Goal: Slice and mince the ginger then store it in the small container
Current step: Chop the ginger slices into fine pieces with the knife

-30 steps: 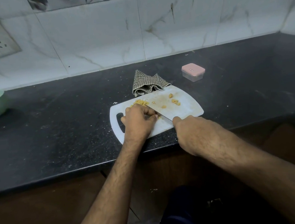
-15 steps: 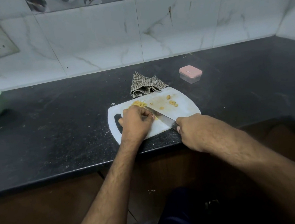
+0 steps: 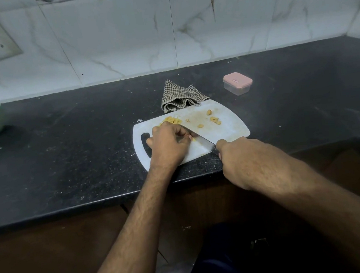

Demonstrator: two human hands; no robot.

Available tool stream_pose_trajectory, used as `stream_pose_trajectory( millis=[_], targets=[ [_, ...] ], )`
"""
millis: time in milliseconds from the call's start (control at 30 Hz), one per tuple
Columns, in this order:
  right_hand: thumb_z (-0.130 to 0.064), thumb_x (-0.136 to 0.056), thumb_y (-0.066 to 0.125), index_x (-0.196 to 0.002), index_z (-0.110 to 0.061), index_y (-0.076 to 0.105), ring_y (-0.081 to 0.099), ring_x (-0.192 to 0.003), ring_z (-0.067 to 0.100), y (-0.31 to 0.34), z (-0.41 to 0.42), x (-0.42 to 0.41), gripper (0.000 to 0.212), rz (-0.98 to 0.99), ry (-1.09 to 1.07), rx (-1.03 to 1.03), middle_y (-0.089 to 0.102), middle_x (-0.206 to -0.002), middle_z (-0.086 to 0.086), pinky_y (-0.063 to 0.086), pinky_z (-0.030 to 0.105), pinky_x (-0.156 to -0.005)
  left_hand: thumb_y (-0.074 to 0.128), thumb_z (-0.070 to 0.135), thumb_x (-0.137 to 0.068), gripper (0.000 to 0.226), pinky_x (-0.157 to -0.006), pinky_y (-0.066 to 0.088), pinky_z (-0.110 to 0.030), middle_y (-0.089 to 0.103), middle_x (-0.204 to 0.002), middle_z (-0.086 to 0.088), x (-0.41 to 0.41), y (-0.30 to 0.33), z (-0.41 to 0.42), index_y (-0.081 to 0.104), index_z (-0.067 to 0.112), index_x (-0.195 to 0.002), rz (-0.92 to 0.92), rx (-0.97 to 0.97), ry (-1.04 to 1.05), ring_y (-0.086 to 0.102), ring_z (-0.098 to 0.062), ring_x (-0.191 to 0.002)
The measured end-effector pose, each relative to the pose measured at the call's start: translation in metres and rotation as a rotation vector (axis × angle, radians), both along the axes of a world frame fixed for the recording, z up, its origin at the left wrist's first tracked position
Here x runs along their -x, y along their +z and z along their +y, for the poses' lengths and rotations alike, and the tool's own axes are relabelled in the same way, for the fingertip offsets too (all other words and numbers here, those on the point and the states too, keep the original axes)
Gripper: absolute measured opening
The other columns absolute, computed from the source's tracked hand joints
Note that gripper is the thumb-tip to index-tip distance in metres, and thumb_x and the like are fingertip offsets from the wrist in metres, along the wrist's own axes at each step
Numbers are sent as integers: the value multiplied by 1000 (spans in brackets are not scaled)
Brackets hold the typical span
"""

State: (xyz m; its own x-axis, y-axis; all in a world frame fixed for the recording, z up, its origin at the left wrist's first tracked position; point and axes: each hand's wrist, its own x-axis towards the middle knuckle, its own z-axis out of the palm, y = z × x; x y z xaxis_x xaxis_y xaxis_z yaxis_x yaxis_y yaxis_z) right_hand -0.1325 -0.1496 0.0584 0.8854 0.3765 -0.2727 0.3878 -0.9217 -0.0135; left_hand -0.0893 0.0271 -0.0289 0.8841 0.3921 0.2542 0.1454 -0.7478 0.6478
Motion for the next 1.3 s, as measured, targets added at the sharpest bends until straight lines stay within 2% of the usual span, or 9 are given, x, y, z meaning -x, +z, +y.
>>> stream_pose_trajectory(
  millis=[200,300,433,667,867,1100,1200,1300],
  targets=[
    [-9,-98,45,-127,-16,41,52,-90,26,-15,10,-11,30,32,-10,-42,42,-83,4,46,39,-77,79,29,-85,35,-99,39,-49,65,-85,21,-2,-5,2,60,39,-57,-7,25,5,50,-19,-108],
    [-16,-101,43,-127,-17,44,55,-91,25,-15,7,-16,26,12,1,-63,44,-83,2,50,39,-79,78,27,-88,33,-97,36,-46,62,-84,22,1,-3,-2,62,36,-61,-8,37,4,48,-18,-110],
    [-22,-103,40,-123,-19,47,52,-86,24,-10,0,-15,21,-8,7,-90,43,-81,0,48,38,-77,79,26,-86,33,-100,40,-52,64,-84,20,-1,-4,3,63,36,-59,-22,43,20,49,-16,-107],
    [-19,-103,40,-124,-18,45,47,-85,26,-9,-3,-9,22,-36,18,-23,38,-78,1,43,37,-76,80,26,-83,38,-101,41,-52,65,-82,22,-4,-6,3,61,38,-53,-32,43,16,57,-19,-107],
    [-16,-103,41,-128,-18,43,50,-88,27,-5,3,-13,25,3,23,18,40,-79,3,50,41,-84,81,27,-82,36,-100,43,-54,68,-83,21,-5,-7,5,62,40,-54,-43,59,25,60,-19,-106],
    [-17,-105,39,-136,-21,40,51,-78,19,-8,4,-31,31,117,22,25,43,-84,2,43,30,-63,81,25,-81,29,-99,43,-54,68,-79,21,-4,-12,5,66,34,-58,-40,73,20,61,-18,-103],
    [-16,-103,40,-134,-22,43,53,-88,24,-15,4,-31,31,38,37,4,46,-88,3,48,37,-76,78,28,-80,20,-96,46,-56,68,-77,21,-2,-10,3,70,34,-63,-40,92,3,63,-18,-100],
    [-19,-103,40,-128,-24,46,51,-86,26,-25,-3,-27,27,-29,28,-66,47,-86,2,43,39,-73,75,28,-80,25,-96,46,-54,67,-74,20,-1,-6,1,65,31,-57,-50,86,25,62,-21,-99]
  ],
)
